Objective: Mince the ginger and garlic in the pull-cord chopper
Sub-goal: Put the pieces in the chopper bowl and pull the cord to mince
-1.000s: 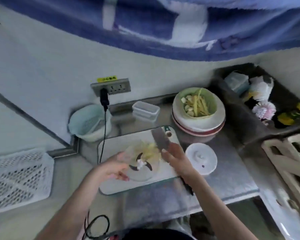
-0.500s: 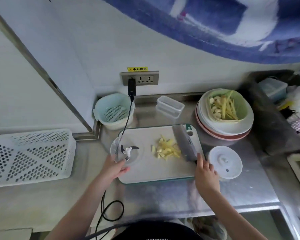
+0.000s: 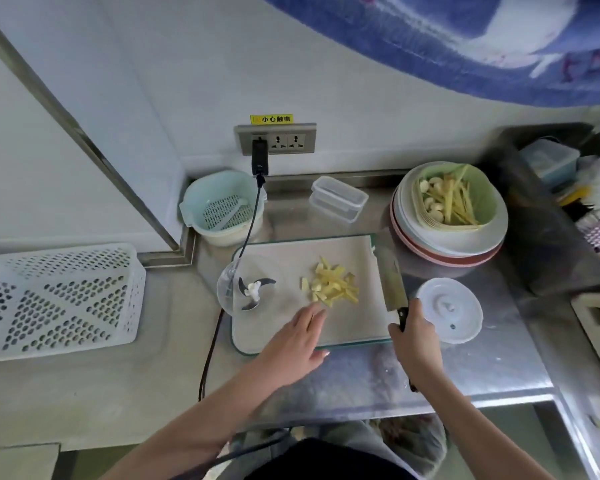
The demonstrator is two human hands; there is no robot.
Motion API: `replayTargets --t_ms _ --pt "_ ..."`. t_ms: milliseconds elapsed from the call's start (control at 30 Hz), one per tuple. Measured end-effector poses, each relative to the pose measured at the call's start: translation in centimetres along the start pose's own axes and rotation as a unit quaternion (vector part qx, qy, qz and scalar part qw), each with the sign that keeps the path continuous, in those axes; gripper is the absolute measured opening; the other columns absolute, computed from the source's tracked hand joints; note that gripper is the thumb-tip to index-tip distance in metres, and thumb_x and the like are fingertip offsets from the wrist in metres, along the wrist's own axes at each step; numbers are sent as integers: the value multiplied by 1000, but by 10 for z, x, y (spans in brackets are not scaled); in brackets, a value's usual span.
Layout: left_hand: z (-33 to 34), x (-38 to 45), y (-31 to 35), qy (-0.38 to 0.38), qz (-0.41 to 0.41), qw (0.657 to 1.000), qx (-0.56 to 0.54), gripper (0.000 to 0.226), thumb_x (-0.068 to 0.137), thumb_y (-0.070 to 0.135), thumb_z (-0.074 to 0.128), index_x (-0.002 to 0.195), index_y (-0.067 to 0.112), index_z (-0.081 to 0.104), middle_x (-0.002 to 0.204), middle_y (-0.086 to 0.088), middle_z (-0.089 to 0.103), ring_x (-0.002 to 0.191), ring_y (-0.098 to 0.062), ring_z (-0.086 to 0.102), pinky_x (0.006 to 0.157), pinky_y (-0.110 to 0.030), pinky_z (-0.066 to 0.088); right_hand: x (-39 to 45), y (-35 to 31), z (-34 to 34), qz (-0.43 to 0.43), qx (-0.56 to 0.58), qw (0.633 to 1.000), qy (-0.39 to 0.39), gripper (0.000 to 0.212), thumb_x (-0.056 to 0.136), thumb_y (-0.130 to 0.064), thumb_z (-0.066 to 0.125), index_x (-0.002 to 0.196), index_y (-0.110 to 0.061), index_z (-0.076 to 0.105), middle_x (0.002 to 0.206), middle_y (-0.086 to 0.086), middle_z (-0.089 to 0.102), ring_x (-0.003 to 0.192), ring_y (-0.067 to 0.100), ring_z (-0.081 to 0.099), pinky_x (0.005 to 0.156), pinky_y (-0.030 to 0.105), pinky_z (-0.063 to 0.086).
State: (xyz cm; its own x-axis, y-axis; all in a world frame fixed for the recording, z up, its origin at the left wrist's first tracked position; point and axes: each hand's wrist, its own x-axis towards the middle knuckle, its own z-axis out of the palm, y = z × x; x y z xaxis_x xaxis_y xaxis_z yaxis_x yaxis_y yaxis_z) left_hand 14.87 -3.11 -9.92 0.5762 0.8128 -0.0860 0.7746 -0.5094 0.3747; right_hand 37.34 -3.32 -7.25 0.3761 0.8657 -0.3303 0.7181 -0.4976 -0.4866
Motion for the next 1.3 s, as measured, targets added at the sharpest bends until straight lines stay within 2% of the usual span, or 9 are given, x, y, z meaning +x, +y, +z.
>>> replayTargets --t_ms 67,167,233,367,500,600,733,933,1300 --pt "12 23 2 -16 -61 998 -17 88 90 48 52 150 3 6 157 -20 5 146 -33 9 119 -41 18 -4 1 7 -2 -7 1000 5 31 88 -8 54 114 -13 36 94 9 61 78 33 58 55 34 41" --pt "21 55 -4 28 -141 989 -21 109 77 63 60 149 -2 9 155 -28 7 143 -44 9 117 -50 8 -8 -1 15 2 5 1000 7 25 91 -10 51 109 -15 35 95 9 62 79 32 58 60 37 45" --pt "21 67 -13 26 -196 980 -35 118 75 69 59 150 2 -2 155 -27 -3 144 -42 -2 114 -42 -7 -8 -5 20 -3 1 1000 3 24 91 -11 51 109 -17 35 98 7 62 79 30 59 62 37 48" --pt "18 78 -26 28 -197 979 -37 122 73 72 56 150 6 -12 155 -24 -14 144 -38 -15 110 -39 -18 -11 -17 29 -40 -77 996 -23 19 92 -12 46 104 -19 33 94 7 60 80 30 59 59 34 45" --pt "23 79 -25 19 -198 980 -10 130 58 95 16 149 8 -15 156 -22 -15 144 -35 -17 109 -39 -23 -19 -24 37 -68 -73 994 -42 20 93 -13 44 108 -20 33 96 6 59 81 26 60 60 34 46" --pt "29 81 -24 58 -194 979 -15 129 56 95 -3 150 7 -8 158 -19 -7 146 -33 -10 113 -41 -18 -10 -18 30 -91 -60 993 -48 21 93 -14 48 107 -21 33 94 4 60 79 25 59 60 35 48" --pt "32 94 -22 110 -174 976 -77 114 71 86 19 151 7 0 159 -17 0 147 -31 -2 120 -43 0 3 -9 20 -43 12 999 -13 23 91 -11 50 102 -22 33 85 2 59 72 22 57 59 37 51" --pt "42 106 -8 150 -197 963 -106 93 87 71 0 150 4 16 155 -16 22 145 -30 18 119 -39 8 -4 -9 31 -55 52 996 -53 23 92 -10 52 101 -21 35 85 -3 58 73 19 58 60 30 49" --pt "46 106 -2 202 -181 953 -136 72 100 49 13 134 -4 48 136 -20 52 129 -32 48 108 -44 38 -31 -13 53 -53 127 983 -121 22 86 -5 51 86 -22 36 67 3 60 57 17 55 48 24 42"
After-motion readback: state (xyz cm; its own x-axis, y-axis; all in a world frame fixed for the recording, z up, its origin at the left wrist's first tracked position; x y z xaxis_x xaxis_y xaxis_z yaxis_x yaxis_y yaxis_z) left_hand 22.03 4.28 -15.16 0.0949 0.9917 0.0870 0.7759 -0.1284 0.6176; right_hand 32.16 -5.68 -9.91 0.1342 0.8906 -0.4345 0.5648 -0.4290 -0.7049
